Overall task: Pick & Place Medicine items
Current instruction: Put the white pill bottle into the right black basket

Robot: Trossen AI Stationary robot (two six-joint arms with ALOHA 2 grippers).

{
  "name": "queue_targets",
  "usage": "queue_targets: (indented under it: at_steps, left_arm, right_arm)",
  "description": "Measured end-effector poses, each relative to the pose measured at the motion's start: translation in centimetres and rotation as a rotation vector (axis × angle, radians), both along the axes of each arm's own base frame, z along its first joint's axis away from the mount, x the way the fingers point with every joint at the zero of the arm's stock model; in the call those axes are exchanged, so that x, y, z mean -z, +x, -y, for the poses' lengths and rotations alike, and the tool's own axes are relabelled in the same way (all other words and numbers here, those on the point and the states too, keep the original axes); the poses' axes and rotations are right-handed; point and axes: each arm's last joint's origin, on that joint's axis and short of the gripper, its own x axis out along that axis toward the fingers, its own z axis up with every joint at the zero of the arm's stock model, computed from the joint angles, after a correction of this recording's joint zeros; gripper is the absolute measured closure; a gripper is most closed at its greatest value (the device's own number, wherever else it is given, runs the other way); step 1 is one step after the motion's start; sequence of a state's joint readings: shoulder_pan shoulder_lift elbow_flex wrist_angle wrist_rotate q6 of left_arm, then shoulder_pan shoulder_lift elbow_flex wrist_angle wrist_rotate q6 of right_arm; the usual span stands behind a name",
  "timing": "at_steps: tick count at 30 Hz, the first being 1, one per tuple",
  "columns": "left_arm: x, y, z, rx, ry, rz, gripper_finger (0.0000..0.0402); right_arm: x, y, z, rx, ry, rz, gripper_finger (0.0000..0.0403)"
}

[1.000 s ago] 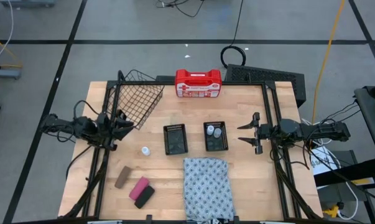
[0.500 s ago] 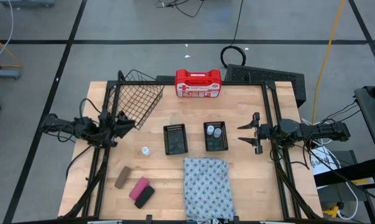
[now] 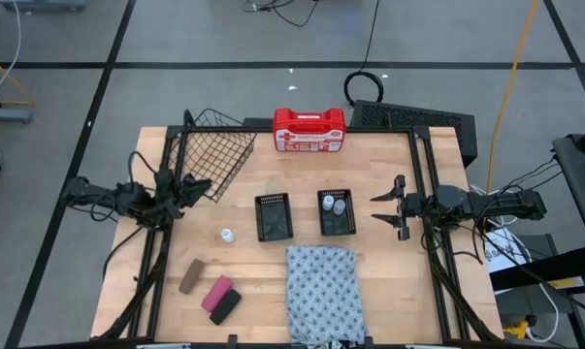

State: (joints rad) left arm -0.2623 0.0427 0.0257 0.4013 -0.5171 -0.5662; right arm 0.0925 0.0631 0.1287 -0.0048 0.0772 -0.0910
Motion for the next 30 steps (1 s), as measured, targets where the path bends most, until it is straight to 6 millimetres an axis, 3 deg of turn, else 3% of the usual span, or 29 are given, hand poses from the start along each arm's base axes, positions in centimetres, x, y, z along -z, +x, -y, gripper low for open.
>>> queue_targets:
  at_steps: [7,14,19,24,26,30]
  left_arm:
    - [-0.5,0.8,0.4,0.061,-0.045,0.024,0.0289]
    - [-4.9,3.0,1.6,0.106,0.082,-0.099,0.0209]
    - [-8.9,6.0,3.7,0.209,0.176,-0.33,0.0151]
    - [-11.4,7.7,6.1,0.379,0.124,-0.727,0.0139]
    - [-11.6,7.7,7.0,0.425,0.028,-0.88,0.0142]
    - [-9.8,7.3,9.1,0.378,-0.053,-1.055,0.015]
  right_arm:
    - [0.0,0.0,0.0,0.0,0.0,0.0,0.0206]
    - [0.0,0.0,0.0,0.0,0.0,0.0,0.0206]
    - [0.0,0.0,0.0,0.0,0.0,0.0,0.0206]
    - [0.0,0.0,0.0,0.0,0.0,0.001,0.0206]
    - [0.0,0.0,0.0,0.0,0.0,0.0,0.0206]
    - [0.0,0.0,0.0,0.0,0.0,0.0,0.0206]
